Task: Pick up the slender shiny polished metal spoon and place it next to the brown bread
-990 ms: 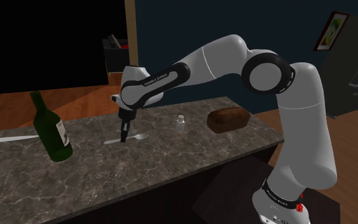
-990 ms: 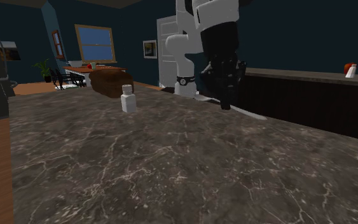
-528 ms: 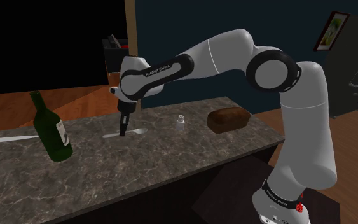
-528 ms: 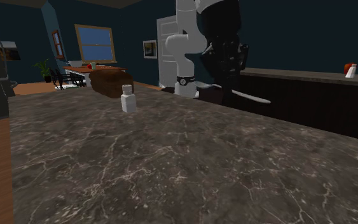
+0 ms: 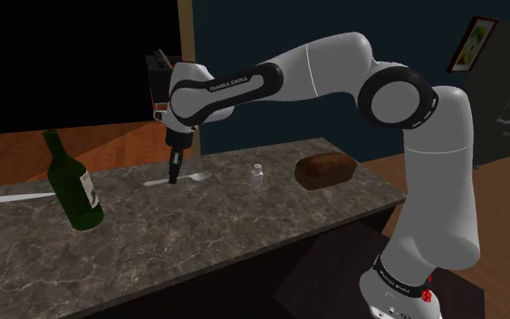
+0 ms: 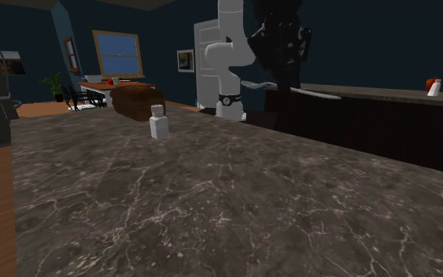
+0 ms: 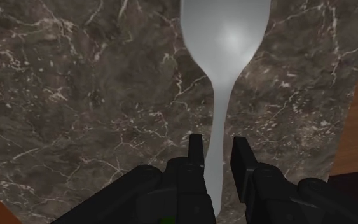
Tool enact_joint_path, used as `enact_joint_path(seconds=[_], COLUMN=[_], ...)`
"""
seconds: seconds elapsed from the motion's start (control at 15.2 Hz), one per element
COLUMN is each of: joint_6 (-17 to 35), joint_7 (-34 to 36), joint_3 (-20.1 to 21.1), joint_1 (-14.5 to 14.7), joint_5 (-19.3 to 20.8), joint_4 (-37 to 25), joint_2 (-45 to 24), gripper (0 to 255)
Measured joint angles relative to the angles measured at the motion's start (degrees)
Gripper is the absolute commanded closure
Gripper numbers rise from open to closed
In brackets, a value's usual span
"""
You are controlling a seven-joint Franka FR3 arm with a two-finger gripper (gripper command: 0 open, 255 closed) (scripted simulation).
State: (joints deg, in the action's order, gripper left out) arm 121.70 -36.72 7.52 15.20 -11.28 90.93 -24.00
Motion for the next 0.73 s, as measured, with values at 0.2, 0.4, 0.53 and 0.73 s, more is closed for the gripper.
enact_joint_path(seconds=[0.2, 0.4, 0.53, 0.73], joint_6=[-1.8, -3.8, -4.6, -4.4], joint_7=[0.4, 0.8, 0.4, -2.8], joint_3=[0.0, 0.0, -0.2, -0.8], joint_1=[0.0, 0.0, -0.5, -2.7], joint_5=[0.1, 0.3, 0.1, -0.8], joint_4=[-1.2, -3.0, -2.7, 0.6], joint_2=[0.6, 0.9, 1.9, 4.4], gripper=[255, 255, 255, 255])
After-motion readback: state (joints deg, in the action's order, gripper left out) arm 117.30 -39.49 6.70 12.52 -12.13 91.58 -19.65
